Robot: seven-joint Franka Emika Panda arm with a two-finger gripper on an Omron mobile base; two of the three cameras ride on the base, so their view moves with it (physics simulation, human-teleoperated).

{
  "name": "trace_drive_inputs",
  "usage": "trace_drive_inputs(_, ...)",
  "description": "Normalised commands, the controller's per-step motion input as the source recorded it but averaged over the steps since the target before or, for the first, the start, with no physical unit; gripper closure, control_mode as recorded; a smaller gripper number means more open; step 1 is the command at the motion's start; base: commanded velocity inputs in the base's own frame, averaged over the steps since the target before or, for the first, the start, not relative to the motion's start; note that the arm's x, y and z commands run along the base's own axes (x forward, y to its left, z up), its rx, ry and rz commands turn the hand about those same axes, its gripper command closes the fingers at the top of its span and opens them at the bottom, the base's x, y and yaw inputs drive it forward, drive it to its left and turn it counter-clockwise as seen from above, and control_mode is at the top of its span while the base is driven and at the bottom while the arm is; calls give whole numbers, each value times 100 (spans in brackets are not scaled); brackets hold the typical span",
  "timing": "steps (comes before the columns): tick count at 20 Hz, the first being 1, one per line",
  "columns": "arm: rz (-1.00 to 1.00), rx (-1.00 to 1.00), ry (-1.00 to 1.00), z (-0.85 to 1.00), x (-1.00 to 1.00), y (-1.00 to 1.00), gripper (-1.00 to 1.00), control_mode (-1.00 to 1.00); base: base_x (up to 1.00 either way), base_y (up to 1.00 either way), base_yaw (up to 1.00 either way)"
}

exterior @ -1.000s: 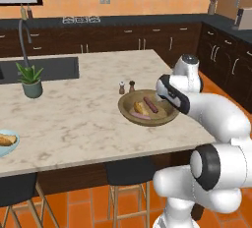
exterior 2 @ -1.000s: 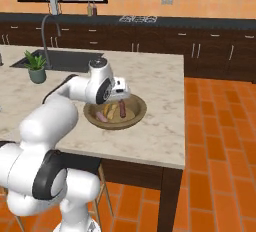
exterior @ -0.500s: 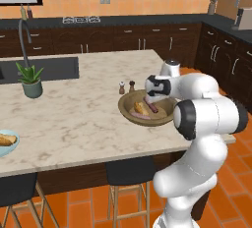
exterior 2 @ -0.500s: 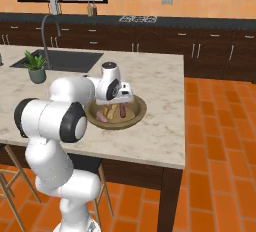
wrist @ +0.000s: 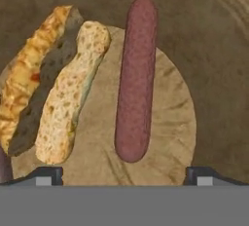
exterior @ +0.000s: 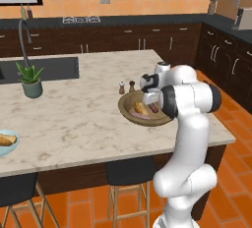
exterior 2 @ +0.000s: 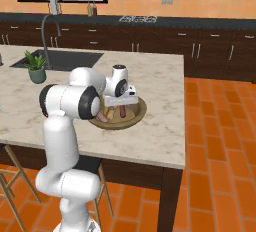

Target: Place one bun and one sausage from the bowl on each plate.

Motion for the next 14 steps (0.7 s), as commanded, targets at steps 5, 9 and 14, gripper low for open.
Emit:
trace_drive_inputs(5,0,0,0,-60,37,0,-100,-100,0,0,0)
trace_drive_inputs(9,0,-1,-2,-59,17,0,-100,-100,0,0,0)
trace_drive_inputs(14,0,-2,-5,-52,0,2,100,-100,0,0,0)
